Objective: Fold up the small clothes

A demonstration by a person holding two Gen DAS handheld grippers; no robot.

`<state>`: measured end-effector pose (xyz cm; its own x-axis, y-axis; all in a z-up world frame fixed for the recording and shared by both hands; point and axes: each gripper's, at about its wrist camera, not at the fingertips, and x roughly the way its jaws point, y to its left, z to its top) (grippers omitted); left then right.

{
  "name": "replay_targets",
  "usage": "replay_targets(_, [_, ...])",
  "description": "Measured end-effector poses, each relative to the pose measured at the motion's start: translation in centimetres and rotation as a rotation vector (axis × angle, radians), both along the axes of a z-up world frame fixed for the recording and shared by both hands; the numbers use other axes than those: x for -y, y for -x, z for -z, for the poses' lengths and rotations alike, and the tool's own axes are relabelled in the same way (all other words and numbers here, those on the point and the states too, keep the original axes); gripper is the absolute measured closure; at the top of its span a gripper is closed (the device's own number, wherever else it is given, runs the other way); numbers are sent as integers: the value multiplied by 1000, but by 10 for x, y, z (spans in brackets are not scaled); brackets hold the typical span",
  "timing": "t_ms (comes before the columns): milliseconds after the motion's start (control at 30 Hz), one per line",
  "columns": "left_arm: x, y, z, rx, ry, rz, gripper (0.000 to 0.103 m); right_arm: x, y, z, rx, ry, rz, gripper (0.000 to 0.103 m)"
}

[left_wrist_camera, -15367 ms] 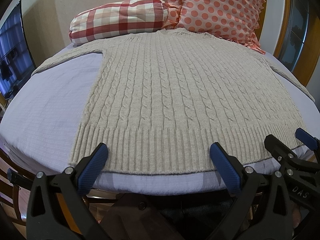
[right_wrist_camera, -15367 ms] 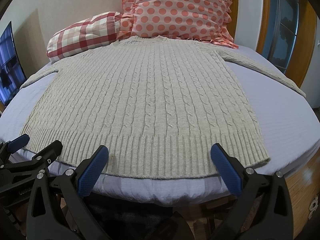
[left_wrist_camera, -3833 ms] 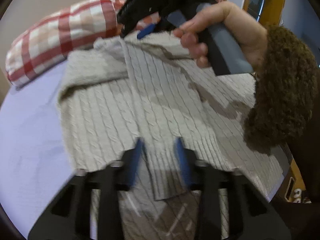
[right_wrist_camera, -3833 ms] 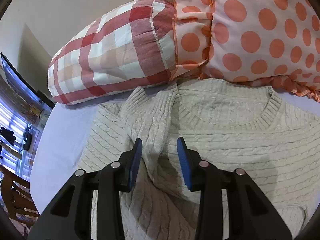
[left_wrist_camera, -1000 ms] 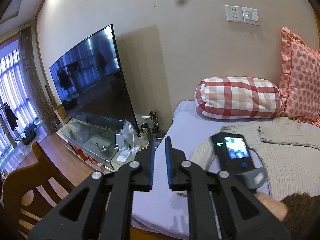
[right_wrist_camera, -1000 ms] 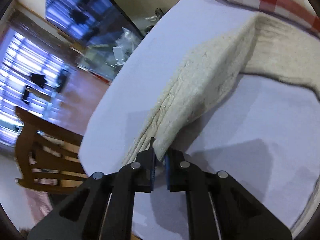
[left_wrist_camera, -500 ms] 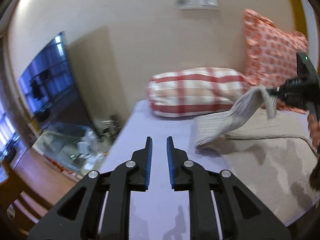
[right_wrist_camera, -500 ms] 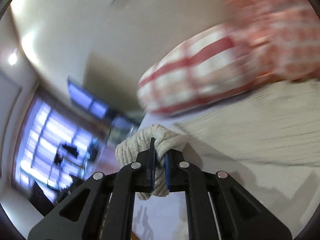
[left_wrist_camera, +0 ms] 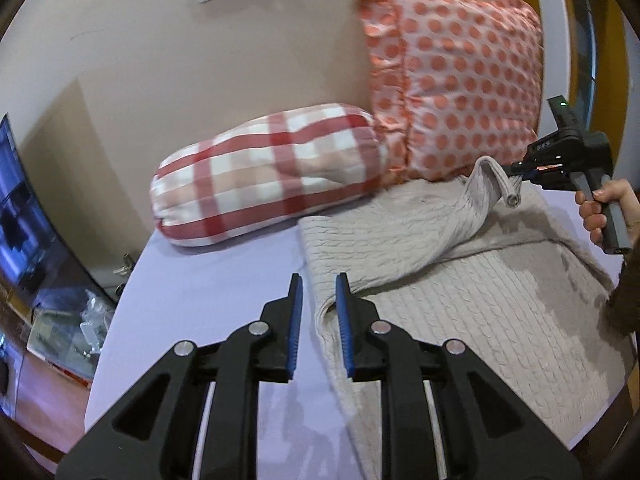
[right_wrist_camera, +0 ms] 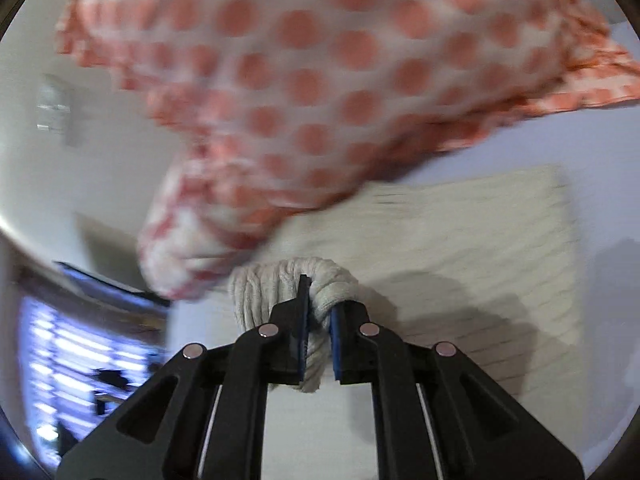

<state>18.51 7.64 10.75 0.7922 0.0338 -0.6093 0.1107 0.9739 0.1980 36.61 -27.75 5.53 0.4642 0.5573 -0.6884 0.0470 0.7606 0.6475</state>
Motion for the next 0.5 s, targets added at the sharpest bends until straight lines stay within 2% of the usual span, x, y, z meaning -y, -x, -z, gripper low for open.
replay_targets(67, [7,-1,5,2,-17,14,85,6,5,1,13,99,8,93])
replay_targets(133, [13,-1,9,5,-30,26,85,5,12,-2,23,132,-13,93])
replay_targets(200, [18,-1,13,-6,-30,45,85,-1,13,-5,31,173,-45,88])
replay_targets(267, [20,-1,17,-17,-30,55,83,-12,9,-2,11,248,-135,86])
replay_targets(367, [19,-1,20,-25,-37,50,82,-28,2,3,-26,437,-317,83])
replay_targets(400, [17,-1,21,-26,-37,45,82,-28,2,4,-37,451,-347,80])
replay_targets(433, [14,-2,22,-29,-34,37,82,-22,2,4,-53,471,-372,75])
replay_targets(500, [10,-3,23,-33,-28,27,82,-11,3,0,-62,483,-368,44])
